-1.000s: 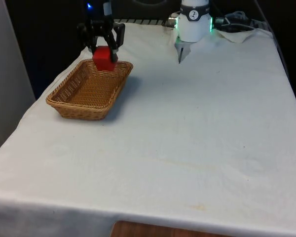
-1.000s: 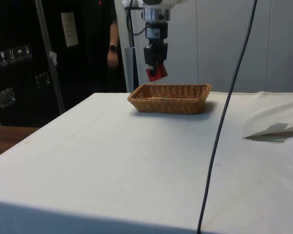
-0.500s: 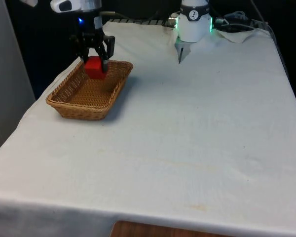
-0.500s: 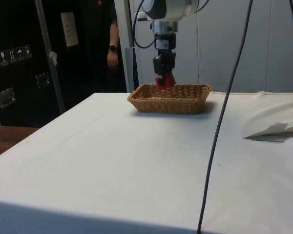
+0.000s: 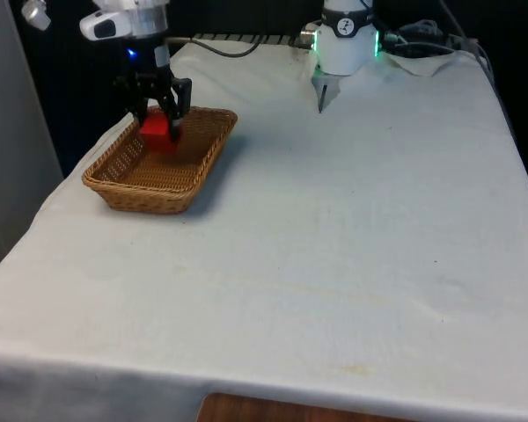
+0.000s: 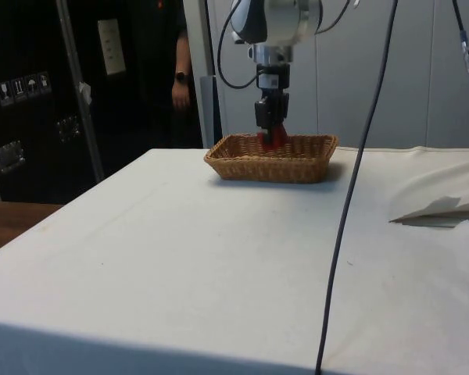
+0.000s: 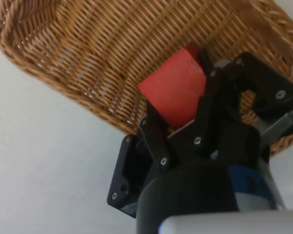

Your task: Pick up the cube and place it into the basket.

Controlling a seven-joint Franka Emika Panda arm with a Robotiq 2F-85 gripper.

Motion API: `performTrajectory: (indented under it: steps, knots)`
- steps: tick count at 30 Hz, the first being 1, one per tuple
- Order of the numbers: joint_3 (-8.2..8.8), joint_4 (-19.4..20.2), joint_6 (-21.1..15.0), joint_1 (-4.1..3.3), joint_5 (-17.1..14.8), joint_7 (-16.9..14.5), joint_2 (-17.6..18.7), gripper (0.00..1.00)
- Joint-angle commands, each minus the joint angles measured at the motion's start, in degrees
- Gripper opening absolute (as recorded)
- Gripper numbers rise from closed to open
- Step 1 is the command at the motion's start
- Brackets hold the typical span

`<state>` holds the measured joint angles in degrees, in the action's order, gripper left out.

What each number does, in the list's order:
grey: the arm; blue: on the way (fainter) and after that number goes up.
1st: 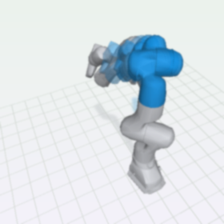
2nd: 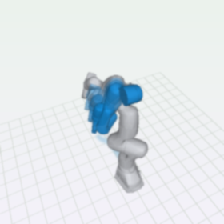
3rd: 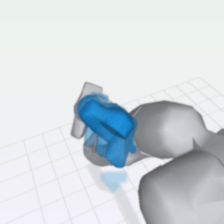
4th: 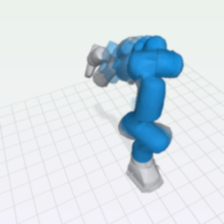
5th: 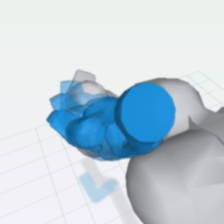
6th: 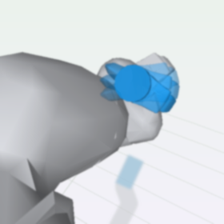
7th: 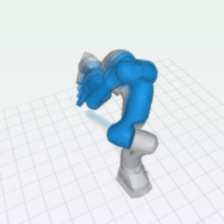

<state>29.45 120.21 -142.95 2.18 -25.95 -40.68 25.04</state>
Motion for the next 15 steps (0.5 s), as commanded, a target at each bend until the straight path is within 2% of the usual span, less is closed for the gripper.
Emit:
performTrajectory:
  steps: [1, 4, 5, 9, 12, 13, 14, 15]
  knots:
    - [-0.63, -0.06, -0.46, 0.34, -1.2, -0.86, -0.06, 0.0]
    - [-0.46, -0.29, -0.63, 0.17, -2.41, -1.72, 0.52, 0.0]
    - [-0.06, -0.34, 0.0, -0.11, -1.83, -1.32, 0.63, 0.0]
    - [-0.63, -0.29, -0.86, 0.23, -2.86, -2.01, 0.92, 0.0]
    - [-0.8, -0.29, -1.03, 0.23, -3.15, -2.06, 1.26, 0.0]
    - [-0.11, -0.29, -0.06, -0.11, -2.06, -1.32, 1.09, 0.0]
    - [-0.8, -0.29, -1.03, 0.29, -3.21, -2.06, 1.43, 0.0]
    - [-0.92, -0.29, -1.15, 0.29, -3.38, -2.12, 1.72, 0.0]
